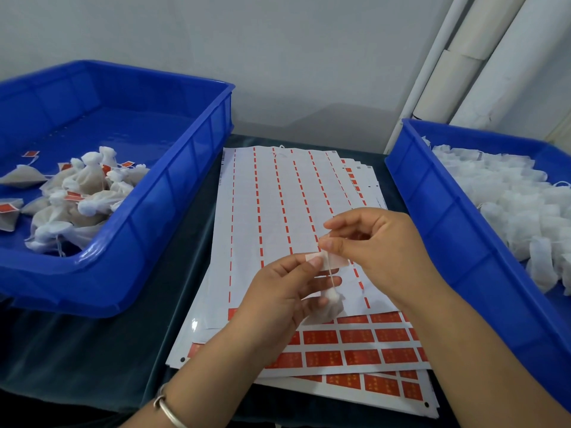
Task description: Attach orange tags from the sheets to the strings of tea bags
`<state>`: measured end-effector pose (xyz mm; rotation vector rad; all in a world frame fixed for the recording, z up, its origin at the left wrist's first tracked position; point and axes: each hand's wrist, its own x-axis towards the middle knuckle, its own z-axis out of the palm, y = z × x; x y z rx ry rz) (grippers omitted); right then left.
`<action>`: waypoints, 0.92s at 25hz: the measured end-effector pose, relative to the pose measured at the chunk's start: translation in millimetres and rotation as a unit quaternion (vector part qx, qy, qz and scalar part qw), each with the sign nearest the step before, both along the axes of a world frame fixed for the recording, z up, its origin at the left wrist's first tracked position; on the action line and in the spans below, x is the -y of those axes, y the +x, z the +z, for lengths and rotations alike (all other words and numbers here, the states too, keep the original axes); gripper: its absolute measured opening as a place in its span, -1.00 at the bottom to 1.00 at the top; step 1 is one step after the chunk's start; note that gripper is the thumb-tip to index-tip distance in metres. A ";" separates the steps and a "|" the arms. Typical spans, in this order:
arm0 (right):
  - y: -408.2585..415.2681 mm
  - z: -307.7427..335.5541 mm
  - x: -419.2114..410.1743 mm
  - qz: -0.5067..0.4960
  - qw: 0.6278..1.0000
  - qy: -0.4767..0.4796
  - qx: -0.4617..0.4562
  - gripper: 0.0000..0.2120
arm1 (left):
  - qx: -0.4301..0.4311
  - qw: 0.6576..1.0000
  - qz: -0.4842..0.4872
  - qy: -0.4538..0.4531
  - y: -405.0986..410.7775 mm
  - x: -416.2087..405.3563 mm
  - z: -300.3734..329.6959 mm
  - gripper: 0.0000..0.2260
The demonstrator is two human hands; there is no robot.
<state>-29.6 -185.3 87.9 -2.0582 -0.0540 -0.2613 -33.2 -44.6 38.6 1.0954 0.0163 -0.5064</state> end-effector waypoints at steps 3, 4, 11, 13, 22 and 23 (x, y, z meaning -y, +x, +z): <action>0.9 -0.9 -0.7 -0.002 1.000 0.002 -0.008 -0.80 | 0.007 1.000 -0.003 0.011 0.0 -2.0 -0.2 -0.82; 1.4 -0.9 -0.9 -0.002 1.000 0.004 -0.010 -0.80 | 0.009 1.000 -0.006 0.010 0.2 -3.3 0.4 -0.81; 0.0 -1.4 -3.8 0.006 1.000 0.001 -0.012 -0.80 | -0.012 0.999 -0.016 -0.029 0.0 -13.1 -1.9 -0.70; -0.7 -1.0 -3.8 0.009 1.000 0.009 -0.013 -0.80 | -0.057 0.995 -0.024 -0.073 1.2 -15.2 -3.4 -0.71; -3.1 4.2 -5.1 0.049 0.998 0.036 -0.030 -0.77 | -0.154 0.969 -0.128 -0.143 4.1 -22.5 -2.4 -0.80; -3.2 5.1 -5.3 0.053 0.997 0.037 -0.032 -0.76 | -0.145 0.971 -0.131 -0.135 3.9 -22.4 -2.2 -0.82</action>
